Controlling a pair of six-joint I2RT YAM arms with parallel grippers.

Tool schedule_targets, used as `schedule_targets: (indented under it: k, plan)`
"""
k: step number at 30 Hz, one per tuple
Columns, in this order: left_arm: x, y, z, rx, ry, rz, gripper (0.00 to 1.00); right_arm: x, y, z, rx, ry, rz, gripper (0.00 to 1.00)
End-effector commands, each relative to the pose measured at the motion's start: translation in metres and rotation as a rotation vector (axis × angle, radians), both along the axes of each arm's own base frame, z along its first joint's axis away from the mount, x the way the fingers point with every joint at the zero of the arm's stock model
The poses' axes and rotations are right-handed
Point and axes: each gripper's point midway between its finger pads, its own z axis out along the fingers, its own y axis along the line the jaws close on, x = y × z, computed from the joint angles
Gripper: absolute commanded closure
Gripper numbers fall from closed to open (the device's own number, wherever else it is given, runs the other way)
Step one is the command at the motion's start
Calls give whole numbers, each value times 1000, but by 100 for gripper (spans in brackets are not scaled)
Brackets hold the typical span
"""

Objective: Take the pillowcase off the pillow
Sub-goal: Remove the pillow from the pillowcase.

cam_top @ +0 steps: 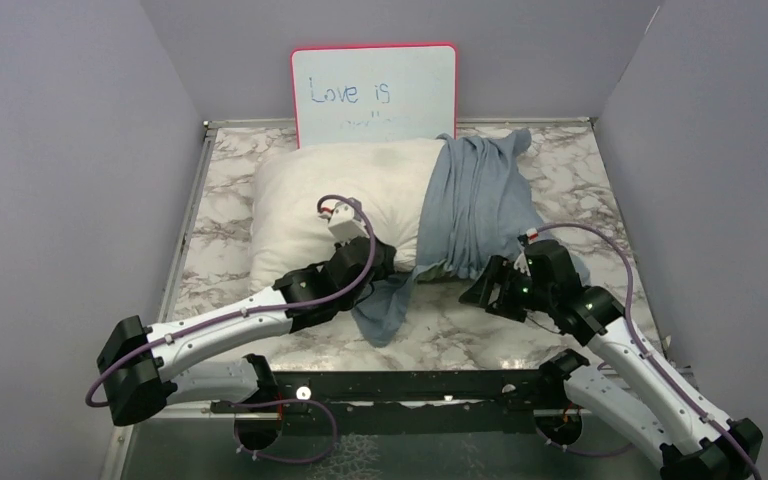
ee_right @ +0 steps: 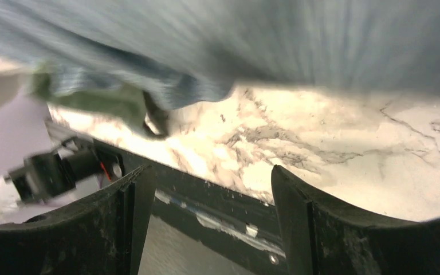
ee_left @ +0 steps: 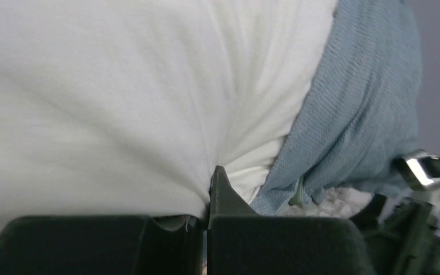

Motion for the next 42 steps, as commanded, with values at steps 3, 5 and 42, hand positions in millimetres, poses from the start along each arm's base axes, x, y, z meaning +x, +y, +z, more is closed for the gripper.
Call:
schedule_targets:
  k: [3, 5, 42]
  plan:
    - [-5, -37, 62, -22, -100, -196, 100, 62, -7, 1, 180, -149, -390, 30]
    - [-6, -28, 56, 26, -82, -183, 100, 78, -14, 15, 200, -215, -470, 32]
    - [4, 87, 72, 199, -94, 115, 100, 74, -168, 114, -482, -494, -883, 99]
